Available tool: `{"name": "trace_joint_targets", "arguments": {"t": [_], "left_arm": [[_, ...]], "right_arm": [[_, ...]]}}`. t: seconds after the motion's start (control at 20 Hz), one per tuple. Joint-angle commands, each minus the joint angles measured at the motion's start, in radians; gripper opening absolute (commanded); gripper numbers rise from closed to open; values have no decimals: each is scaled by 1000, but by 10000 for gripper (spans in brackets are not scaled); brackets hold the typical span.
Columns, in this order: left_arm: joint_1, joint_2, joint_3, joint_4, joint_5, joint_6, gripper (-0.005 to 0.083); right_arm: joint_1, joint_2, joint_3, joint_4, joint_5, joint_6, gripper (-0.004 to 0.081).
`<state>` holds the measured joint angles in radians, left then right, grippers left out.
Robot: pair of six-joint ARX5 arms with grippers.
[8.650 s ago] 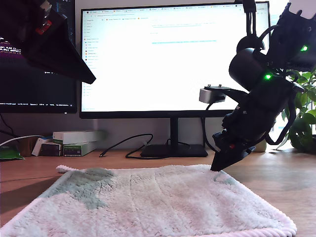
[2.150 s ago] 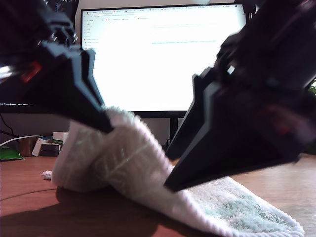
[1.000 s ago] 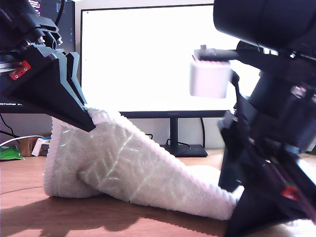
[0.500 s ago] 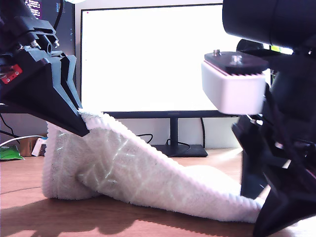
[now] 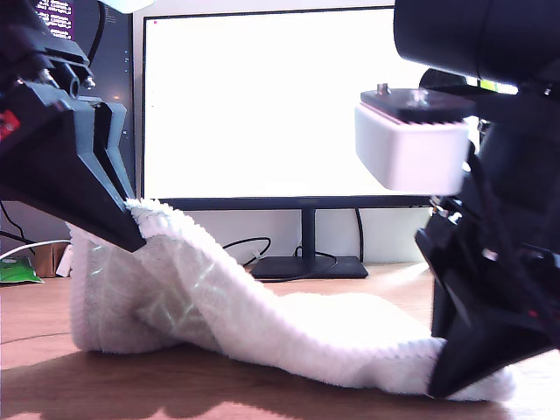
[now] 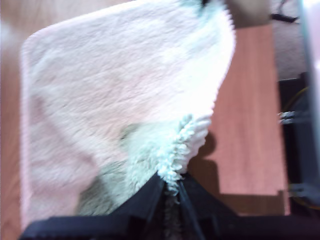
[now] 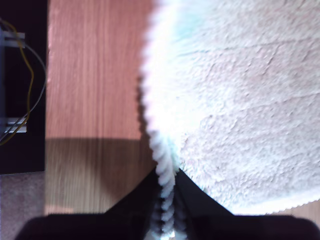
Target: Fold the tea towel to a neat square and place it to the right
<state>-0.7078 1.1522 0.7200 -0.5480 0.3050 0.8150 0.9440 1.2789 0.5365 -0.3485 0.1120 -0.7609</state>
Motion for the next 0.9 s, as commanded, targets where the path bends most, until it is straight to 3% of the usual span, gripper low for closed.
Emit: {"name": "trace_joint_targets", "arguments": {"t": [0.0,0.35,0.85], "left_arm": [[-2,-13,5,-6,19,-4,115],[-12,-11,-13,-75,39,4,403],[-131,66,-25,-105,3,4,418]], "right_arm": [[5,-4,-12,6,-6,-2,-13],[5,-4,-12,7,-10,-2,-13],[5,-4,-12,8,-27,-1,-13]]}}
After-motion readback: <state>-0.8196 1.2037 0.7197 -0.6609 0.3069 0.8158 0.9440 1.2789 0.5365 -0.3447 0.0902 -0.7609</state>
